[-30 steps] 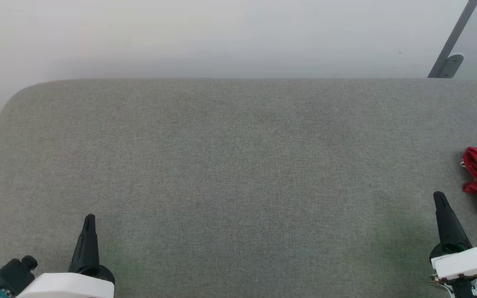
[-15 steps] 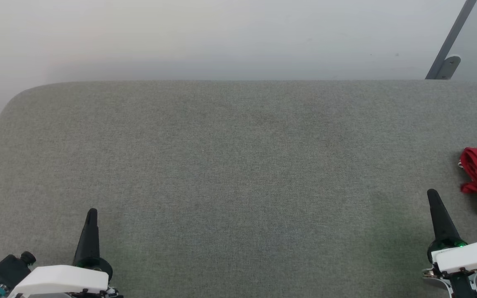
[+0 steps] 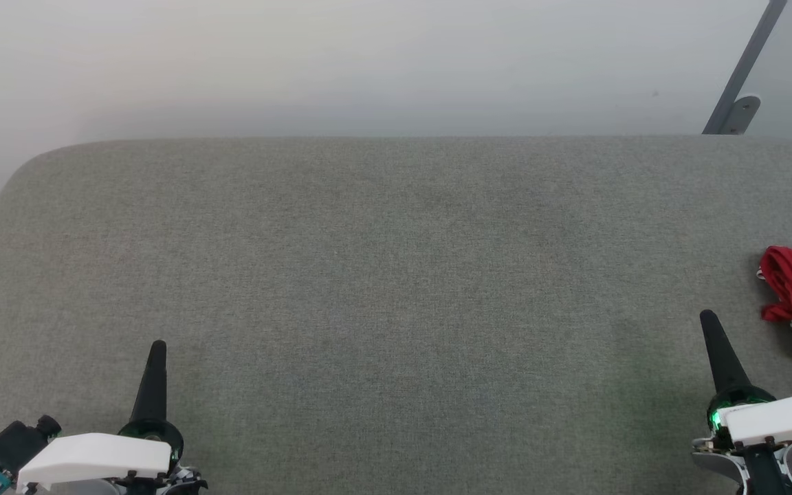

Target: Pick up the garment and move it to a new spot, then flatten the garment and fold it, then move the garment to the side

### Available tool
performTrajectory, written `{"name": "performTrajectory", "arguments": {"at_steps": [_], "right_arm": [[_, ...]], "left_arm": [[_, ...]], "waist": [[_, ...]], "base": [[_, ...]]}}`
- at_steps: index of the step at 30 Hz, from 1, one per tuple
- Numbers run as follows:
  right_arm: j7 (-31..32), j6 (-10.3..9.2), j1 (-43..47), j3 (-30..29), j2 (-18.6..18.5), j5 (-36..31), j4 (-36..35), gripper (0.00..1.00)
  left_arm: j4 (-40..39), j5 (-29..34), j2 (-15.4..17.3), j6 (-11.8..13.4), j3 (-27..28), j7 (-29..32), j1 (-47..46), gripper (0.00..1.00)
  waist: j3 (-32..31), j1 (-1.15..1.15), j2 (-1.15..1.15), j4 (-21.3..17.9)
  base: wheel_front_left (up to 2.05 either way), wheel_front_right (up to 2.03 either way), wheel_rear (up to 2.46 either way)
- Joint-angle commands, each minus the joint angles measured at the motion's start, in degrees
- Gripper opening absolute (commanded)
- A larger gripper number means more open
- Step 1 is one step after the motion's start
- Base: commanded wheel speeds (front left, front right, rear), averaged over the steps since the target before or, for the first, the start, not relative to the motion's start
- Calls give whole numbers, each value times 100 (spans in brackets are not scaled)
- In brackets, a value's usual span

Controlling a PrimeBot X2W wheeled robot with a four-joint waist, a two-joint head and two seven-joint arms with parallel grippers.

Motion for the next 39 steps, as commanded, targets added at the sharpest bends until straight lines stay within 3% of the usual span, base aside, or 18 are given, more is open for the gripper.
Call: {"name": "performTrajectory", "arguments": {"at_steps": [1,39], "right_arm": [[48,0,-116,-21,14,143,-1,0],[378,1,-326,-61,304,1682,277,0]], "left_arm": [[-17,-152,4,-10,12,46,-137,0],[231,-1952,-63,-15,61,542,-434,0]], "waist": [[-5,0,0,-3],[-115,0,0,-66]], "base": [[0,0,0],[0,0,0]]}}
